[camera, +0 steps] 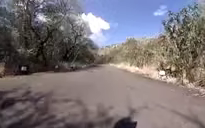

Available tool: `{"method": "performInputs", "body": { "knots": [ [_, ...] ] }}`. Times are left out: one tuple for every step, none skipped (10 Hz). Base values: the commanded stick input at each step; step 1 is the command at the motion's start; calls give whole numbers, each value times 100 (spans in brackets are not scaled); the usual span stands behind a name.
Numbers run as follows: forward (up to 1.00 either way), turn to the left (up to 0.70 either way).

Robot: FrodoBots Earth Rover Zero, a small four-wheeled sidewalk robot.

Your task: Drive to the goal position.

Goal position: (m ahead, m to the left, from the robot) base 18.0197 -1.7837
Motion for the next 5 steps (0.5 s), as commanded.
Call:
{"method": "performInputs", "body": {
  "knots": [
    [50, 0],
    [50, 0],
    [50, 0],
    [50, 0],
    [50, 0]
  ]
}}
